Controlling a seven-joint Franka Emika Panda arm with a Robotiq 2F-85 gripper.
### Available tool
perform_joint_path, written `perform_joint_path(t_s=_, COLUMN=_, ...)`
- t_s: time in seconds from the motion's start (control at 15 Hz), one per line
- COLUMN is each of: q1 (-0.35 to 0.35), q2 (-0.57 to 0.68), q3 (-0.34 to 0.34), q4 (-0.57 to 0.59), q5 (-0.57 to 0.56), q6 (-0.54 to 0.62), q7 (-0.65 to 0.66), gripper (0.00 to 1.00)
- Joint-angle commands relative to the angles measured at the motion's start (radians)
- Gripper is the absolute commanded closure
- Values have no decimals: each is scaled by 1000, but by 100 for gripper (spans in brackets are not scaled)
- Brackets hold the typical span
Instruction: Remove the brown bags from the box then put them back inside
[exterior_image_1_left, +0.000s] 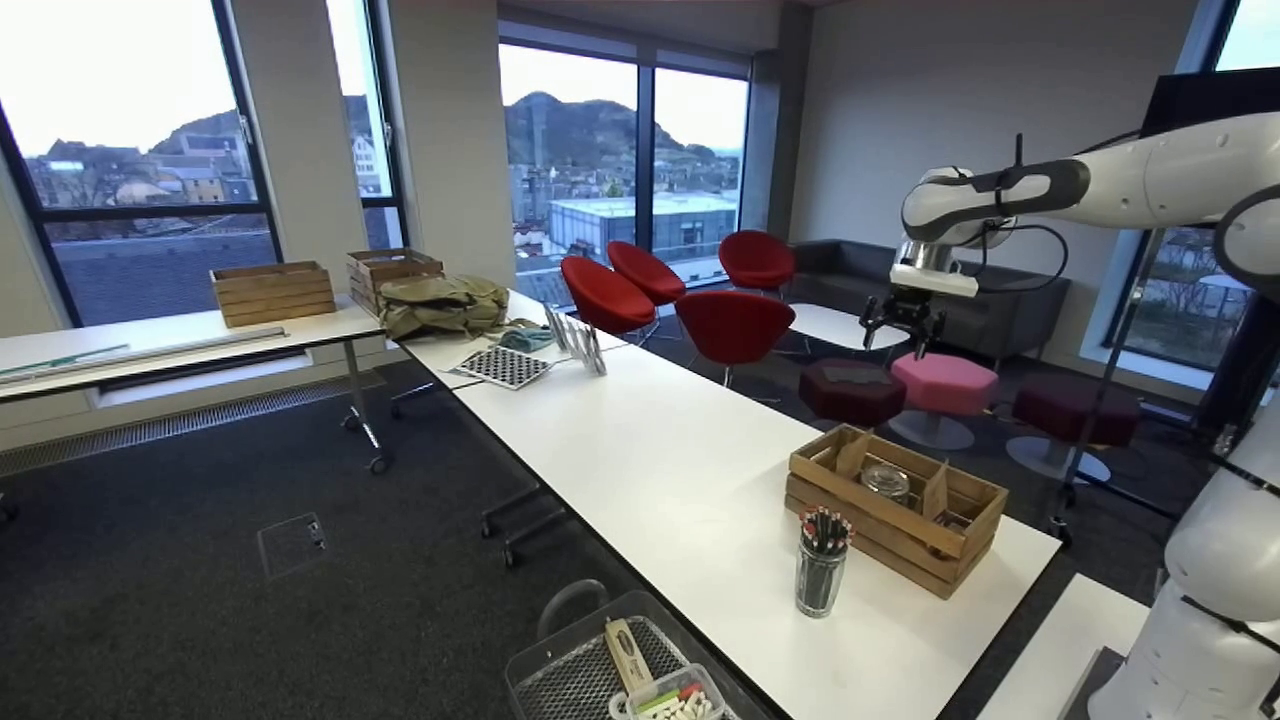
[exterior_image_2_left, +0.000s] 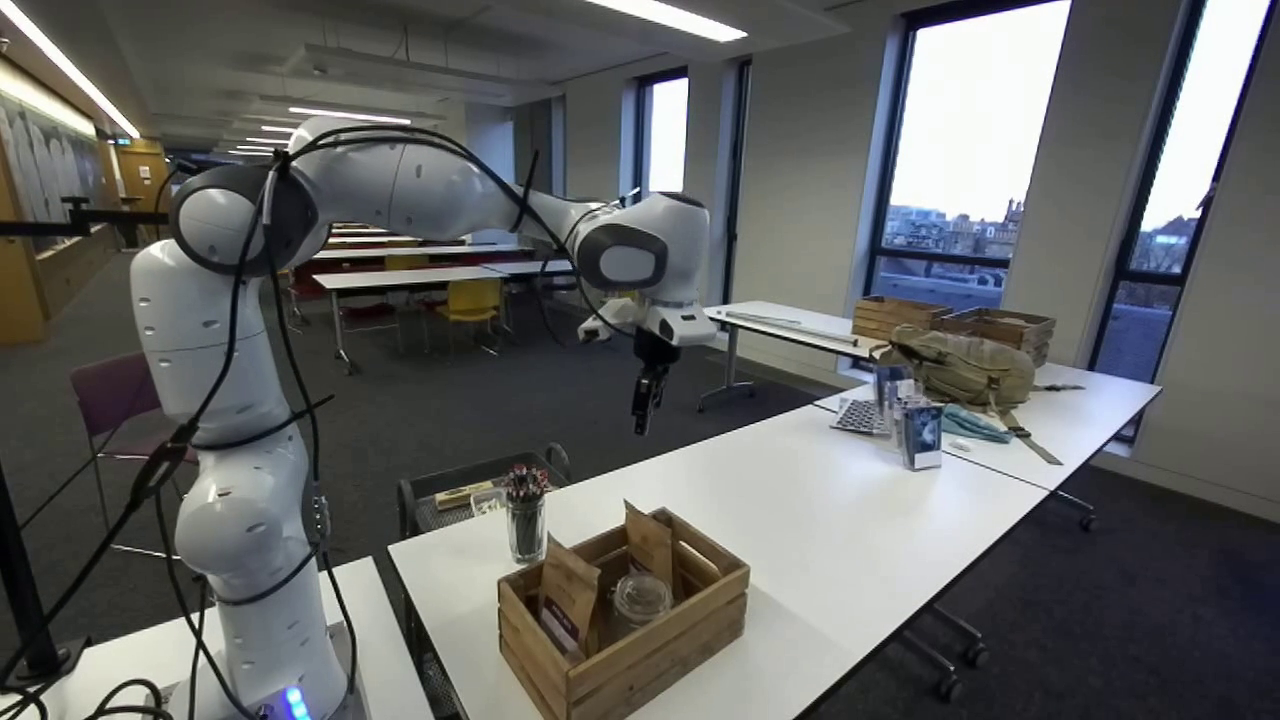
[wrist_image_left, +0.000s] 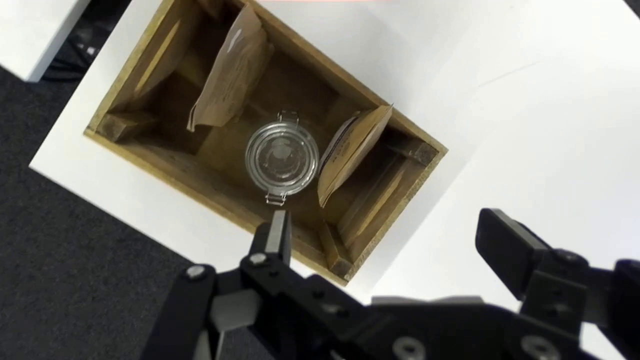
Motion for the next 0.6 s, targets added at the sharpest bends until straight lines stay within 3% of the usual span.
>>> perform_joint_path(t_s=0.0, q1=-20, q2=153, q3=-41, q4=64, q5=147, q6=-43, q7=-20, gripper=0)
perform_joint_path(t_s=0.53, q1=-19, q2=365, q3=-58, q4=113, q5=193, q6=-47, q7=33, gripper=0)
